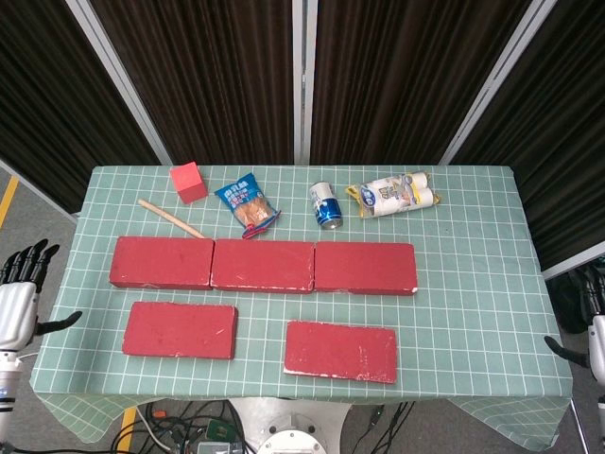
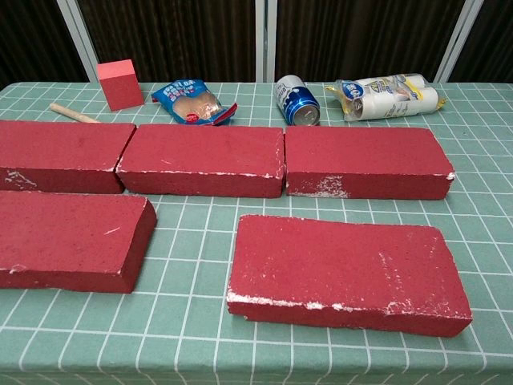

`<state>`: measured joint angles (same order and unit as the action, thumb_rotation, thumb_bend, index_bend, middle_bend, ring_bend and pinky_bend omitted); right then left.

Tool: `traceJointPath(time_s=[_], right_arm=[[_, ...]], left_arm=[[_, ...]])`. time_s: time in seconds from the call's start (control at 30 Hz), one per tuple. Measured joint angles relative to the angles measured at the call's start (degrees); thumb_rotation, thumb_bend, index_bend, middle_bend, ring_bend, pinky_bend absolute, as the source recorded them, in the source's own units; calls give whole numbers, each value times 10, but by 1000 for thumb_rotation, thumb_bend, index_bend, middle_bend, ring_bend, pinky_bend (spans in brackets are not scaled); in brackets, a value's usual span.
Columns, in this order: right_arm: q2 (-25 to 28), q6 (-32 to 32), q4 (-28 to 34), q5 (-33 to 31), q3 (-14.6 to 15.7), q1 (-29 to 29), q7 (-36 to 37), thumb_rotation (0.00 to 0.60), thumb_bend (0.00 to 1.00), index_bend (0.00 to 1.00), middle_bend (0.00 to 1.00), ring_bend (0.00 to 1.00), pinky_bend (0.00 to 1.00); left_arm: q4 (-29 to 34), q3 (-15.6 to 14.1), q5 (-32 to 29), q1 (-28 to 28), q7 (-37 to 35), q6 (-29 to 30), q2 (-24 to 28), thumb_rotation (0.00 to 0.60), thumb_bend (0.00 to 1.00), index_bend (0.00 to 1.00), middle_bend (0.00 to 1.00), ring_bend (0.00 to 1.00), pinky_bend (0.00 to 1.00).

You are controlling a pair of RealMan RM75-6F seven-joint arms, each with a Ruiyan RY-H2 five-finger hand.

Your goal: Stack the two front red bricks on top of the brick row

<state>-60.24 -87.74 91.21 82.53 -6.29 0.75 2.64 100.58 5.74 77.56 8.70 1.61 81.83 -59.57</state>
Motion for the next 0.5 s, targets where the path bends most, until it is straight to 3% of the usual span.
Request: traceJointPath(time_s=[0.27,0.5], right_arm=[[3,-2,-1,-3,-3,0,8,600,0,0,0,0,0],[5,-2,-3,-7,-4,-1,15,600,0,0,0,0,0]], left_arm=[[19,-7,13,0,1,-6,9,600,53,71,0,0,0],[53,-32,59,11,-10,-44,30,600,49,64,0,0,0]])
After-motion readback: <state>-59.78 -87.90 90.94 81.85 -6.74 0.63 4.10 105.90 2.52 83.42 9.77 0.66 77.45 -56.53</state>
